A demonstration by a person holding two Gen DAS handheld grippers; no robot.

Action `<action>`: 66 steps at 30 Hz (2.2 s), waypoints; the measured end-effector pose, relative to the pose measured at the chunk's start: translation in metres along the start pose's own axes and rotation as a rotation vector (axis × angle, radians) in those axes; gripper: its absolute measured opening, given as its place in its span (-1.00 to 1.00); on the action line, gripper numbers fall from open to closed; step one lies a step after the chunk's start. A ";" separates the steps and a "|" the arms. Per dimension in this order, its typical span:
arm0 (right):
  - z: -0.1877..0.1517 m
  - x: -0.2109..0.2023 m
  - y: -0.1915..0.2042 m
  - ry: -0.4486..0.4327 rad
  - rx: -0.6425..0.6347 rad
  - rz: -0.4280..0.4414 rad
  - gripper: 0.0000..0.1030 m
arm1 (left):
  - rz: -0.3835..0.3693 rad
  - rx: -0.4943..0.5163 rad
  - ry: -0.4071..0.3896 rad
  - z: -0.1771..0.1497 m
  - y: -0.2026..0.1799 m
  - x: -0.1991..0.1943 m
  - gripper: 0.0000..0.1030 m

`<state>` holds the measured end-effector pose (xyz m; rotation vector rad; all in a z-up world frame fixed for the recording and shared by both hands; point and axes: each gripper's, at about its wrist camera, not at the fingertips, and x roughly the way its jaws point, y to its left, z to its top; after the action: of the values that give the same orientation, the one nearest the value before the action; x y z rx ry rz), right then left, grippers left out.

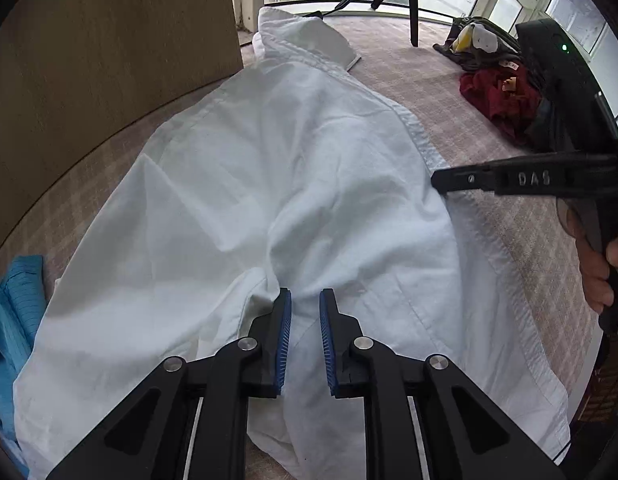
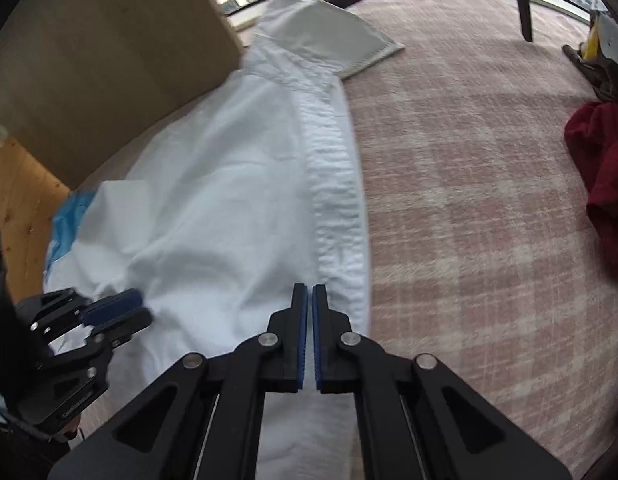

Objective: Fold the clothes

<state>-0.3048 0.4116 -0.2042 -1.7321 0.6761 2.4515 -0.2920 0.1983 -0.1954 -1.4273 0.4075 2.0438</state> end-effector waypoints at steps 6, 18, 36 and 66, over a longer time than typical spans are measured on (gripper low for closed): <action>0.006 -0.030 -0.003 -0.086 0.036 0.066 -0.87 | -0.012 -0.022 -0.028 -0.002 -0.001 -0.010 -0.72; -0.042 -0.087 -0.018 0.014 0.038 0.202 -0.89 | -0.016 -0.051 -0.168 -0.069 0.001 -0.139 -0.66; -0.256 -0.073 0.010 0.211 -0.222 0.048 -1.00 | -0.180 0.012 0.043 -0.206 -0.127 -0.079 -0.54; -0.298 -0.106 0.003 0.130 -0.398 0.030 -0.88 | 0.137 -0.142 -0.007 -0.249 -0.113 -0.092 -0.58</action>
<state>-0.0047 0.3141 -0.1874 -2.0391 0.2293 2.6523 -0.0146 0.1172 -0.1930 -1.5121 0.3722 2.2250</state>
